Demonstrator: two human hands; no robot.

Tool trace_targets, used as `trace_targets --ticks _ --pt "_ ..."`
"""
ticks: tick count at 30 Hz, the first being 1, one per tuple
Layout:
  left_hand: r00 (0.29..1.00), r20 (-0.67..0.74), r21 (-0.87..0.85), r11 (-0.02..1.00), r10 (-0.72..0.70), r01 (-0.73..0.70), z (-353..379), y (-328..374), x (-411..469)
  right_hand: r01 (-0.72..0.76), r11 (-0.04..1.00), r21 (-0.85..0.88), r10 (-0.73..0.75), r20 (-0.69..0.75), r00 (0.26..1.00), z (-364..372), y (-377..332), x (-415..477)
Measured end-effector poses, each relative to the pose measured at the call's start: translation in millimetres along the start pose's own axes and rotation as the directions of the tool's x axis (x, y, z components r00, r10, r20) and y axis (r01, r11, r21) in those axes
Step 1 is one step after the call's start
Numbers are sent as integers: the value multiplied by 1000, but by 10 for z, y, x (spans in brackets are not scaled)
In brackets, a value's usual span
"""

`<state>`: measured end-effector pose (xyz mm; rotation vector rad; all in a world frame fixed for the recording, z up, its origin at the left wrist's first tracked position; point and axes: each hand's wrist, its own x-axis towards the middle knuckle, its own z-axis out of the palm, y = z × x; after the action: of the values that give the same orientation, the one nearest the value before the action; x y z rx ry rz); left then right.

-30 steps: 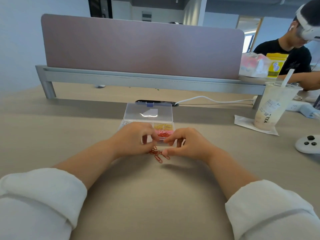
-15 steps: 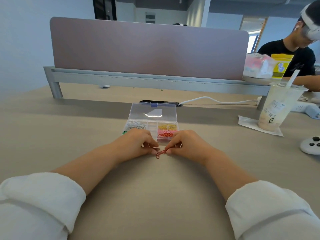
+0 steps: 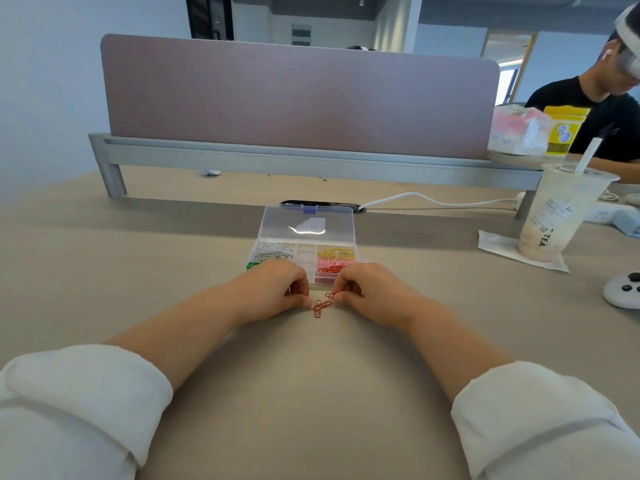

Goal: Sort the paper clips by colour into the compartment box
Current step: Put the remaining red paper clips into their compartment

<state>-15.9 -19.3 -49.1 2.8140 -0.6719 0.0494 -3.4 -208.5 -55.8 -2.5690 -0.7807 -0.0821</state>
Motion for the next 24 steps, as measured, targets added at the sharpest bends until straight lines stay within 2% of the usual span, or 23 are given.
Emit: trace_targets --ticks 2,5,7,9,11,15,17,21,24 --pt "1000 22 -1 1000 -17 17 -10 4 0 -12 998 65 16 -66 998 12 10 6" --pt "999 32 -24 999 -29 29 -13 4 -1 -57 982 182 104 -259 960 13 45 24" --pt "999 -19 -105 994 -43 41 -25 3 -1 -94 973 212 168 -363 917 -4 79 32" --pt "993 -86 -210 976 -76 56 -44 28 -1 -133 969 208 209 -402 891 2 114 37" --pt "991 -94 -260 964 -93 65 -41 72 4 -167 963 211 242 -403 883 22 148 50" --pt "997 -39 -205 978 -59 50 28 170 7 -192 970 146 233 -363 902 57 191 104" --pt "997 -55 -149 987 -62 53 38 190 14 -167 983 81 185 -347 919 73 191 113" --pt "993 -70 -125 989 -94 85 23 228 10 -72 993 89 99 -354 930 8 144 64" --pt "991 -62 -82 990 -121 116 8 278 13 -40 995 96 56 -165 985 -90 101 -6"
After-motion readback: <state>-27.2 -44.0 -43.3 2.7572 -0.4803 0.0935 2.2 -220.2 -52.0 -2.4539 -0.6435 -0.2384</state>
